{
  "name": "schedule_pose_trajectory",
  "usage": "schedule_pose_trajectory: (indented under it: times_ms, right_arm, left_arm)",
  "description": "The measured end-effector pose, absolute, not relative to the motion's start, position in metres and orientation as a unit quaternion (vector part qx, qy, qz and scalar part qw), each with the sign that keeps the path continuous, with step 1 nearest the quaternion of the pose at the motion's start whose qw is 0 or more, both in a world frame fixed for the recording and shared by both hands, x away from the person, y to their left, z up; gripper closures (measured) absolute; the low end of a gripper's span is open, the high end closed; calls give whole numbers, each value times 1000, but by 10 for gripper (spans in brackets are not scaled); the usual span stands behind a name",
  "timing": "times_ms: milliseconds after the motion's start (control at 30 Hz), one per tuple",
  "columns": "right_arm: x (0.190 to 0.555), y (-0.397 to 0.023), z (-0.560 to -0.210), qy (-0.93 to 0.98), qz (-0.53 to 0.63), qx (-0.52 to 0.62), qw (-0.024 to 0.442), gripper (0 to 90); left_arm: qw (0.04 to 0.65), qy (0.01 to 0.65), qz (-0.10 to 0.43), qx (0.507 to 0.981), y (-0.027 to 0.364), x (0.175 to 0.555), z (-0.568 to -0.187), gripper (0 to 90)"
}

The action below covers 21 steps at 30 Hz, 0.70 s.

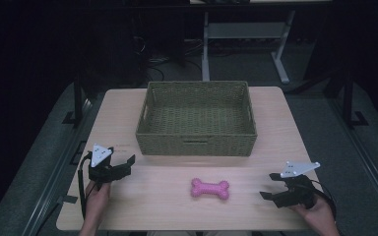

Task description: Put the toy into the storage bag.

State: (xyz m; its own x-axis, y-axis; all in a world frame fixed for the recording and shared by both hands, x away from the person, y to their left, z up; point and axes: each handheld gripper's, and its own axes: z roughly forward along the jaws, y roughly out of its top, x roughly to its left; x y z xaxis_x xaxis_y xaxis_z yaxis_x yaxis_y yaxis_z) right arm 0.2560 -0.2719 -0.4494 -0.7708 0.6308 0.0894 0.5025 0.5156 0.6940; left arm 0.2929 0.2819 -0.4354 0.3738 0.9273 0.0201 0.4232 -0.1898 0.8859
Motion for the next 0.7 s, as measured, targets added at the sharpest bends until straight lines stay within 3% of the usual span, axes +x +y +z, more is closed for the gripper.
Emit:
schedule_pose_trajectory:
  times_ms: [700]
  right_arm:
    - [268, -237, -428, 896, 344, 272, 64, 191]
  left_arm:
    - [424, 477, 295, 711, 284, 292, -437, 137]
